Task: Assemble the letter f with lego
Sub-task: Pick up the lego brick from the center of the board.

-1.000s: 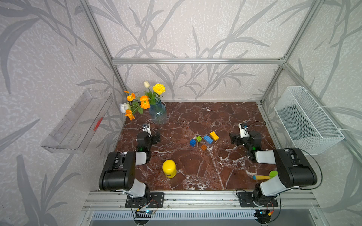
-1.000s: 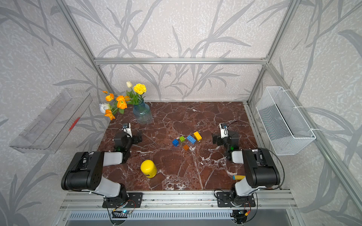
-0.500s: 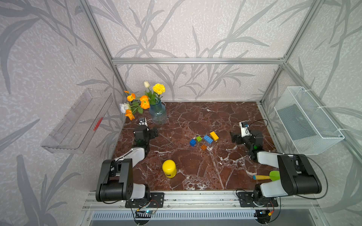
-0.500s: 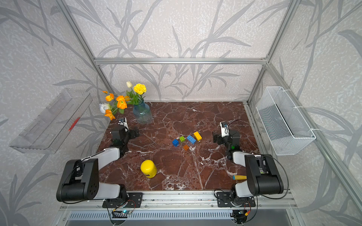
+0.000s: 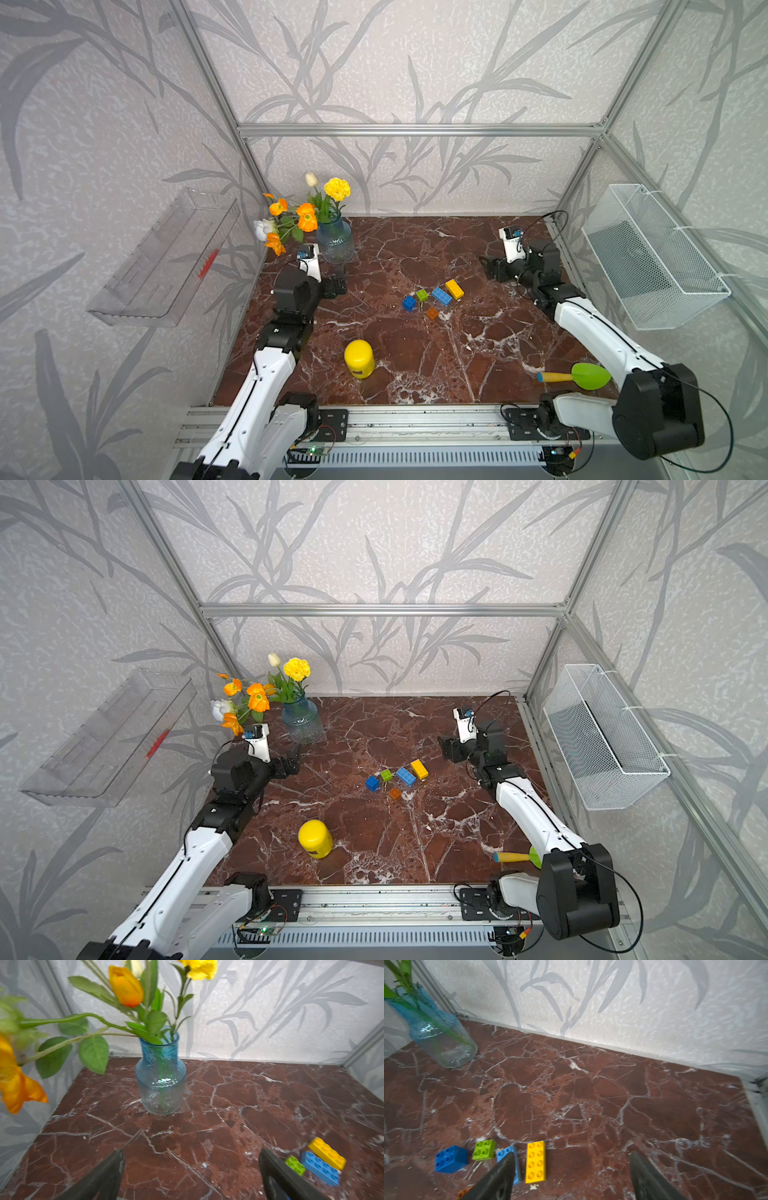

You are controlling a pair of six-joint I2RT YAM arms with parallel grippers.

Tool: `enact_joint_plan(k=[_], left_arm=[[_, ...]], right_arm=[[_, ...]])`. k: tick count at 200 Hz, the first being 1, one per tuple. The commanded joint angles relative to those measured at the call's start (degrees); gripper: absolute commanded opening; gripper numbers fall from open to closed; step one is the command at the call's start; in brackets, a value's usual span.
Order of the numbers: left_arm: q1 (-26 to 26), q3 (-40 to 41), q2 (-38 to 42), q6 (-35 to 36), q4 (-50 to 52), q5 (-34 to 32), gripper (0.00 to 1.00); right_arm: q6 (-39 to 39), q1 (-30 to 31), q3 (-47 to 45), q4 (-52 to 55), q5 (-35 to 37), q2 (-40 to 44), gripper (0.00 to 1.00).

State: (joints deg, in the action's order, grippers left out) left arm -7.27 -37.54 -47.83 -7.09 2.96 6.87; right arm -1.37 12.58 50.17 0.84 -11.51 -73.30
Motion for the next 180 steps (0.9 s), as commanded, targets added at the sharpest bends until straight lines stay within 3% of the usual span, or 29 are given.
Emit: enact_joint_plan(k=[1,42,110,180], left_arm=[[-3.7,-3.8,1.5,0.6,9.5,3.3,1.00],[-11.6,-1.6,1.6,-1.3,9.6,6.6,1.00],[-23.0,7.3,7.7,-0.7,5.2,1.5,1.00],[-26.9,14.0,16.5,0.0,4.9,-0.3,0.99]], right_arm=[[0.6,5.1,3.8,11.6,0.7,-2.1,0.82],[2.5,14.2,9.7,16.4,3.0,-7.5,0.73],[4.6,25.4,16.5,18.5,6.3,-19.5,0.66],[2.3,30.6,20.1,15.8,4.1,-29.5,0.61]])
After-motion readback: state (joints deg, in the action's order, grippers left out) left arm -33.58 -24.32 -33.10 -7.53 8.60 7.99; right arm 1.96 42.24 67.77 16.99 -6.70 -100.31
